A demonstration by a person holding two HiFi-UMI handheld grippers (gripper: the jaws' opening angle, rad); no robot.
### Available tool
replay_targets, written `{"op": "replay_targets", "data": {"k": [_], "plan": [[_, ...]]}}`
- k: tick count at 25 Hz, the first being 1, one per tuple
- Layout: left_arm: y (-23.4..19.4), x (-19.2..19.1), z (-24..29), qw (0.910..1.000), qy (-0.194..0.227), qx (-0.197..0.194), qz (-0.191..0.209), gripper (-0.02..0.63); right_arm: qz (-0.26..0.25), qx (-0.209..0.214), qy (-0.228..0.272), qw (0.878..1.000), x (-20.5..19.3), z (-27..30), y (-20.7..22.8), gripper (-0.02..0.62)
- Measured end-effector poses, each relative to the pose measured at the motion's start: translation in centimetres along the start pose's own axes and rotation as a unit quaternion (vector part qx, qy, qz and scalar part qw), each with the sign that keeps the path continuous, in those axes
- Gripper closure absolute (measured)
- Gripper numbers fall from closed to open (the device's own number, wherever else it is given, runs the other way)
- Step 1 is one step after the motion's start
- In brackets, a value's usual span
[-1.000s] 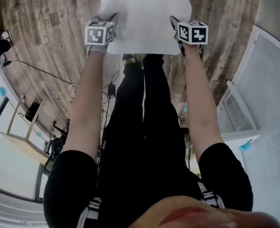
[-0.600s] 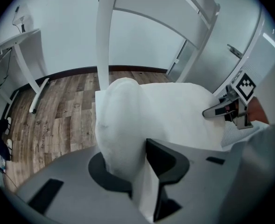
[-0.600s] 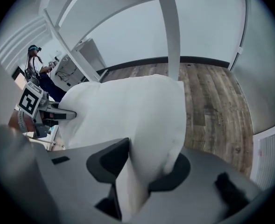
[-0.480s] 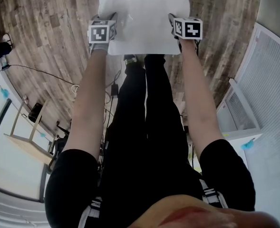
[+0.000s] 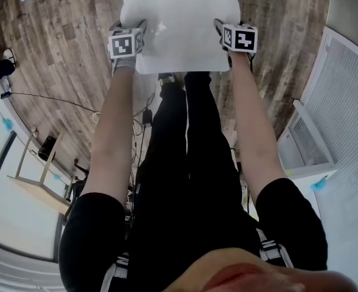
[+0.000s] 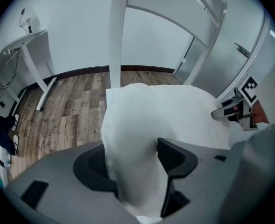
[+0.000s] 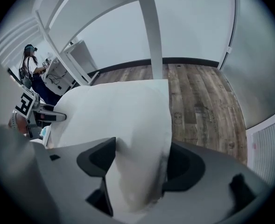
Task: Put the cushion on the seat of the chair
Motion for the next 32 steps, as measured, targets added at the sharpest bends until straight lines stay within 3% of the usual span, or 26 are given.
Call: {"op": "replay_targets", "data": {"k": [12,20,23,24,26,27,30,32], "plan": [[-2.1,0.9,-2.6,0.9997,0.003,0.023,-0.005,0.265,-0.002,-0.034,-0.004,0.999,0.0,-2.4,1.8,0.279],[-1.2,1.7,-7.6,0.9999,0.014,0.0,-0.004,0.272,0.008,-0.018,0.021,1.0,0.9,-6.3,-1.5,0.281],[0.1,1.6,-9.6,0.9998,0.016,-0.006,0.005,0.351,0.014,-0.001,0.031,0.999,1.0,-8.0,-3.6,0.298],[0.6,1.5,-10.4,0.9998,0.018,-0.008,0.009,0.385,0.011,0.004,0.034,0.999,1.0,-8.7,-4.5,0.35],[1.6,1.3,-12.4,0.9995,0.024,-0.009,0.016,0.454,-0.004,0.011,0.04,0.999,0.8,-10.3,-6.6,0.529],[2.0,1.3,-13.6,0.9993,0.029,-0.008,0.021,0.494,-0.013,0.017,0.044,0.999,0.8,-11.2,-7.7,0.556],[3.2,1.6,-17.5,0.998,0.053,-0.01,0.033,0.581,-0.032,0.039,0.064,0.997,0.7,-14.5,-11.1,0.578],[3.9,1.4,-20.3,0.9972,0.064,-0.014,0.036,0.594,-0.044,0.055,0.08,0.994,0.5,-17.1,-13.2,0.579]]}}
Point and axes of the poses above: the fingertips, and each gripper's own axes: z forward along the fingers, y to its right, x out of its top, the point moved 1 cm from there along -z, backward along the fingers, and after that the axes turned 6 degrees about y, right-handed, at the moved point
